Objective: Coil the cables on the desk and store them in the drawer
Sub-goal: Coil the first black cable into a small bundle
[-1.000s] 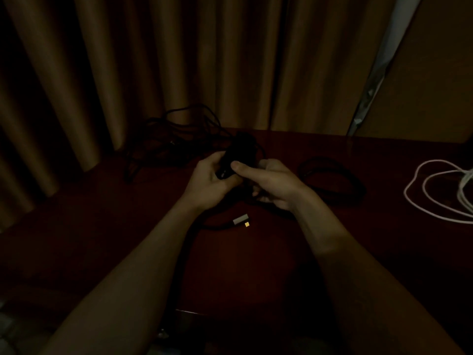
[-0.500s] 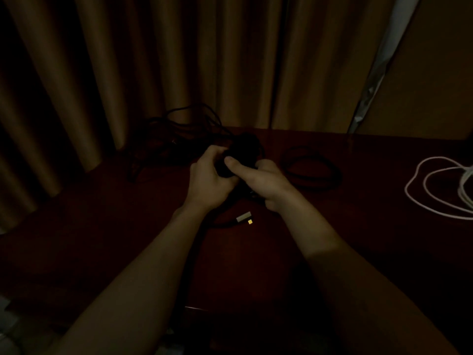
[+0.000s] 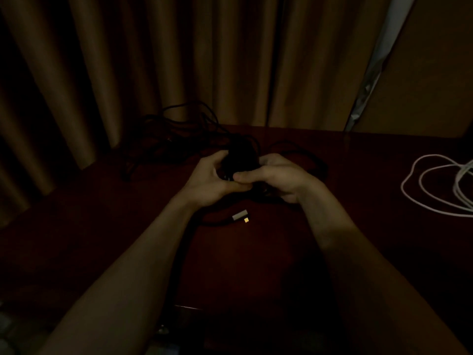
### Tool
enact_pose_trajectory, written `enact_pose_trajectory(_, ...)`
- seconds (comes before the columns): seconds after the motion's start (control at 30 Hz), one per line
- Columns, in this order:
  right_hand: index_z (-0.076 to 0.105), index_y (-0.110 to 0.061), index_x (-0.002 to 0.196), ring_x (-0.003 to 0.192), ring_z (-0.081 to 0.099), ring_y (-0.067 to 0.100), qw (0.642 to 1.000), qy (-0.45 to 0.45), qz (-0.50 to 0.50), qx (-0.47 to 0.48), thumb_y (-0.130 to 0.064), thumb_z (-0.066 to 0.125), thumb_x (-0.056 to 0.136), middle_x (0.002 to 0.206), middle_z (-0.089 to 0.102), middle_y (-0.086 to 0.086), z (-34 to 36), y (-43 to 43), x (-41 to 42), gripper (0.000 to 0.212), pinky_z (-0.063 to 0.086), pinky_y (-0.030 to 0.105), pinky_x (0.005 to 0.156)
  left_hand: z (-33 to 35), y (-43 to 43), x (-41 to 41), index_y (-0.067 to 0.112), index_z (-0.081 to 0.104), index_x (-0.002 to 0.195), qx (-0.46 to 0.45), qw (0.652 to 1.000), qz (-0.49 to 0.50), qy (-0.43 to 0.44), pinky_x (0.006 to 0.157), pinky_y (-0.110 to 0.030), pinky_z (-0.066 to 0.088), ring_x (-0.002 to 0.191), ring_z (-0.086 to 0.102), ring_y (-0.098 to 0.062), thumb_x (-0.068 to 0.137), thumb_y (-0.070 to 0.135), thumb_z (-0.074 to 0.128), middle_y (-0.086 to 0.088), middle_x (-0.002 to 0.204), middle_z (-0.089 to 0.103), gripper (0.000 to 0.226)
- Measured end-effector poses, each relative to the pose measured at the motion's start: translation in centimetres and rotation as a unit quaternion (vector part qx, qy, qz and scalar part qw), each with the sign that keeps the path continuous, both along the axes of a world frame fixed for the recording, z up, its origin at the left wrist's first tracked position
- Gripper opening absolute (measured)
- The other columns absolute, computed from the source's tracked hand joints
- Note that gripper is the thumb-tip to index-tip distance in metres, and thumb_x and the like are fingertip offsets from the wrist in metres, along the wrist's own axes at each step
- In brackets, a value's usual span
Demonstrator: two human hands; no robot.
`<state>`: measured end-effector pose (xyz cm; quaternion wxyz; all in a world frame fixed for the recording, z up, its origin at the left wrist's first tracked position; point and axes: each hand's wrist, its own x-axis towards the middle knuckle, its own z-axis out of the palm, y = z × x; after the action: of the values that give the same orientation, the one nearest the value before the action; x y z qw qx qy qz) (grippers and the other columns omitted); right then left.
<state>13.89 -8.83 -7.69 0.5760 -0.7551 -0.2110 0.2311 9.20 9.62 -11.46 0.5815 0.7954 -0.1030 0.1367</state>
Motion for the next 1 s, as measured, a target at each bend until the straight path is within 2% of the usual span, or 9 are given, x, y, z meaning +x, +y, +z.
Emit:
enact_pose_trajectory(0.17,0.064,-0.002,0.113,0.104,0.073,0.026,0.993,-0.084,-0.077,-0.011,-0.003,0.088,0.075,0.11,0.074,0.014,-0.4,1.0,-0.5,0.045,0.06,0.04,0.095,-0.3,-0.4,-0.1,0.019,0.063,0.121,0.095,0.986,0.119,-0.072,0.087,-0.037,0.061,0.1,0.07,-0.003,0.066,0.035,0.095,0.01,0.109,0.072,0.065)
enact_pose_trajectory(0.3,0.063,0.0,0.124,0.104,0.072,0.016,0.992,-0.121,-0.032,0.028,0.002,0.081,0.083,0.114,0.073,0.01,-1.1,1.1,-0.6,0.044,0.057,0.021,0.089,-0.1,-0.7,-0.4,0.021,0.063,0.118,0.099,0.977,0.165,-0.096,0.078,-0.027,0.06,0.092,0.069,0.001,0.071,0.031,0.093,0.012,0.103,0.071,0.057)
enact_pose_trajectory(0.4,0.064,-0.003,0.127,0.104,0.071,0.011,0.983,-0.172,-0.043,0.037,-0.003,0.082,0.084,0.114,0.072,0.004,-1.7,1.4,-0.5,0.046,0.057,0.019,0.089,-0.3,-0.5,-0.2,0.022,0.062,0.118,0.091,0.979,0.169,-0.074,0.079,-0.024,0.059,0.096,0.068,0.0,0.071,0.032,0.093,0.011,0.107,0.07,0.057)
enact_pose_trajectory(0.53,0.065,-0.011,0.126,0.102,0.069,0.006,0.963,-0.256,-0.079,0.017,-0.006,0.083,0.083,0.107,0.071,-0.007,-2.1,1.7,-0.4,0.047,0.054,0.017,0.086,-0.3,0.1,0.3,0.022,0.063,0.12,0.068,0.992,0.095,-0.053,0.091,-0.038,0.059,0.106,0.067,-0.011,0.069,0.028,0.084,0.003,0.114,0.068,0.055)
enact_pose_trajectory(0.6,0.064,-0.015,0.127,0.095,0.069,0.006,0.948,-0.303,-0.097,-0.02,-0.003,0.078,0.085,0.101,0.069,-0.009,-2.3,1.3,-0.1,0.047,0.055,0.02,0.081,0.2,0.2,0.1,0.022,0.064,0.125,0.039,0.998,0.05,-0.012,0.085,-0.034,0.059,0.106,0.065,-0.013,0.068,0.019,0.074,0.002,0.114,0.066,0.058)
enact_pose_trajectory(0.67,0.062,-0.018,0.128,0.089,0.065,0.012,0.918,-0.372,-0.108,-0.09,-0.003,0.074,0.085,0.096,0.065,-0.006,-2.4,1.0,-0.1,0.047,0.056,0.031,0.078,0.6,0.4,0.0,0.022,0.064,0.132,-0.029,0.998,0.015,0.051,0.082,-0.026,0.054,0.108,0.064,-0.012,0.069,0.026,0.071,0.001,0.118,0.066,0.064)
enact_pose_trajectory(0.8,0.054,-0.02,0.142,0.101,0.061,0.02,0.87,-0.446,-0.077,-0.197,-0.008,0.071,0.089,0.111,0.06,0.001,-2.1,1.2,-1.0,0.057,0.056,0.042,0.087,1.0,0.1,-0.2,0.018,0.071,0.122,-0.108,0.987,0.031,0.112,0.097,-0.042,0.058,0.114,0.07,-0.019,0.082,0.061,0.073,-0.004,0.122,0.072,0.06)
enact_pose_trajectory(0.9,0.051,-0.02,0.146,0.104,0.063,0.022,0.86,-0.454,-0.072,-0.221,-0.01,0.073,0.088,0.114,0.063,0.003,-1.6,1.1,-1.3,0.063,0.056,0.042,0.089,0.9,0.0,-0.1,0.02,0.072,0.119,-0.081,0.988,0.073,0.107,0.098,-0.045,0.059,0.111,0.072,-0.019,0.093,0.043,0.074,-0.003,0.118,0.074,0.035)
enact_pose_trajectory(1.0,0.054,-0.021,0.136,0.095,0.066,0.019,0.875,-0.431,-0.101,-0.197,-0.009,0.075,0.087,0.101,0.066,-0.003,-1.6,1.2,-1.5,0.055,0.058,0.039,0.083,1.0,-0.3,0.0,0.022,0.074,0.119,-0.127,0.982,0.098,0.101,0.09,-0.036,0.061,0.108,0.073,-0.019,0.095,0.029,0.073,-0.002,0.114,0.075,0.025)
